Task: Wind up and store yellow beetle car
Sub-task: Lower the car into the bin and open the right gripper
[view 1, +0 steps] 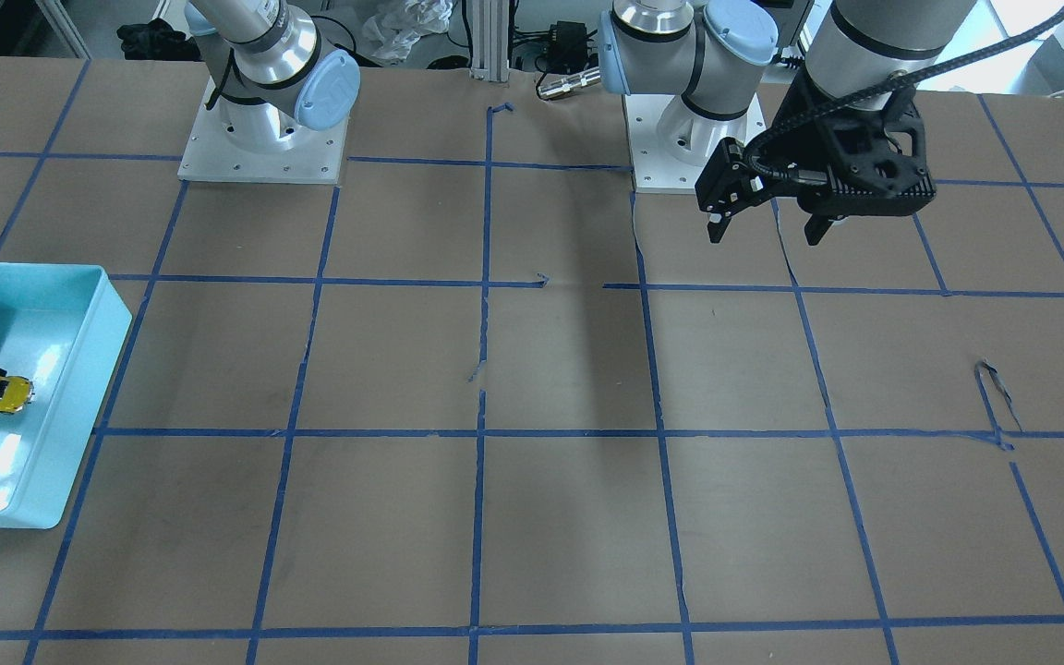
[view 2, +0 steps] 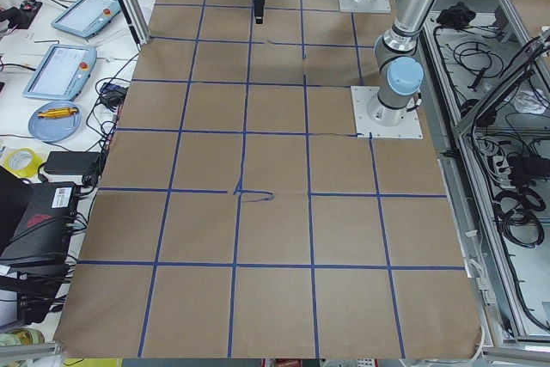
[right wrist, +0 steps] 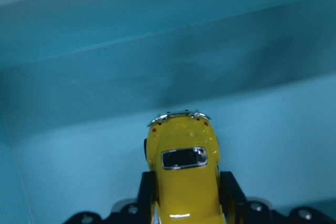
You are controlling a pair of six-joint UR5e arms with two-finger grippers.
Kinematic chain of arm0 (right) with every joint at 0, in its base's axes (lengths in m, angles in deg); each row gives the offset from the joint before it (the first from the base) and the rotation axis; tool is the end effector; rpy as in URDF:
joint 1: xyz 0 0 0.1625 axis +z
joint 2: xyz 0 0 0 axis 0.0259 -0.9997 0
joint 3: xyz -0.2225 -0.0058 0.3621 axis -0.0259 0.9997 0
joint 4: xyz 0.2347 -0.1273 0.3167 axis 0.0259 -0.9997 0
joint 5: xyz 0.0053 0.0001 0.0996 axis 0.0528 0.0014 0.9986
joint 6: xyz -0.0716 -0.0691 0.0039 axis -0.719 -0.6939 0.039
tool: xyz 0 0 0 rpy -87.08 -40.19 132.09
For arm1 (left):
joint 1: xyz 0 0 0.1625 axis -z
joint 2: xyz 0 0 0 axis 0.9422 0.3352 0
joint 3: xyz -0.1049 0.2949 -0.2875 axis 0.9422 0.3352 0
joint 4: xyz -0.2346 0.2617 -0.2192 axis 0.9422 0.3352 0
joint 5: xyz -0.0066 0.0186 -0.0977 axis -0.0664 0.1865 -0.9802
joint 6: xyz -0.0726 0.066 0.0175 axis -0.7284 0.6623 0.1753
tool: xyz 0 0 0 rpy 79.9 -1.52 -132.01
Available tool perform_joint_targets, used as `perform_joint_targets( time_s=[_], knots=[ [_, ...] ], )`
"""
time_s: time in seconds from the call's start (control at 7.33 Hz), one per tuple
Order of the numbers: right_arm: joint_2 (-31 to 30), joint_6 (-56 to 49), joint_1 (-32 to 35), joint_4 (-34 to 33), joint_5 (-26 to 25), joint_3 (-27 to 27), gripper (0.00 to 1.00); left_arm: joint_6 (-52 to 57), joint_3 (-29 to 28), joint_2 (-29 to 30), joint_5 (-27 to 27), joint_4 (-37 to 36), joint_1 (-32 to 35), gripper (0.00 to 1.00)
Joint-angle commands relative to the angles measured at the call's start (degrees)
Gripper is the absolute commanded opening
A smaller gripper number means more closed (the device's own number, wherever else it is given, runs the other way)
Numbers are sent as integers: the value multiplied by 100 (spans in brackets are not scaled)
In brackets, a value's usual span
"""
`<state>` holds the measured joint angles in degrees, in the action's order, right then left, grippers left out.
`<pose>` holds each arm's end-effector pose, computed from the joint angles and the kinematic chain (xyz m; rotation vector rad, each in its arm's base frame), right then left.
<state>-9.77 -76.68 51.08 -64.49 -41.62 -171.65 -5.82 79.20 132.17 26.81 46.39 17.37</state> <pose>-0.2383 -0.5331 0.2212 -1.9158 2.3916 0.0063 -0.1158 -0.4947 0.5071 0.0307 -3.1269 0.0232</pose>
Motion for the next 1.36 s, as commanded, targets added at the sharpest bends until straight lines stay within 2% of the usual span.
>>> perform_joint_targets(
  time_s=[0.0,0.14,0.27,0.41,0.55,0.68,0.95,1.09,1.23],
  knots=[
    [25,-27,0,-123,-22,-162,0,23,10,14,-2,-57,1,100],
    [25,-27,0,-123,-49,-171,13,15,10,31,-2,-57,-8,100],
    [8,-18,0,-80,-5,-162,75,15,10,32,-2,-57,1,100],
    [-36,-18,0,69,13,-153,100,23,-7,23,-2,-57,-16,100],
    [-175,17,0,296,-48,-119,100,24,-16,23,-2,-57,-25,100],
    [-560,43,8,734,-66,-75,100,-3,-16,32,-20,-65,-8,100],
    [-1534,576,70,1201,3,-65,100,6,-25,32,-90,-65,-8,100],
    [-1965,1137,113,1796,30,82,100,6,-25,23,-99,-65,-8,100],
    [-2231,1481,297,2324,83,493,100,15,-25,23,-90,-65,-8,100]
  ],
)
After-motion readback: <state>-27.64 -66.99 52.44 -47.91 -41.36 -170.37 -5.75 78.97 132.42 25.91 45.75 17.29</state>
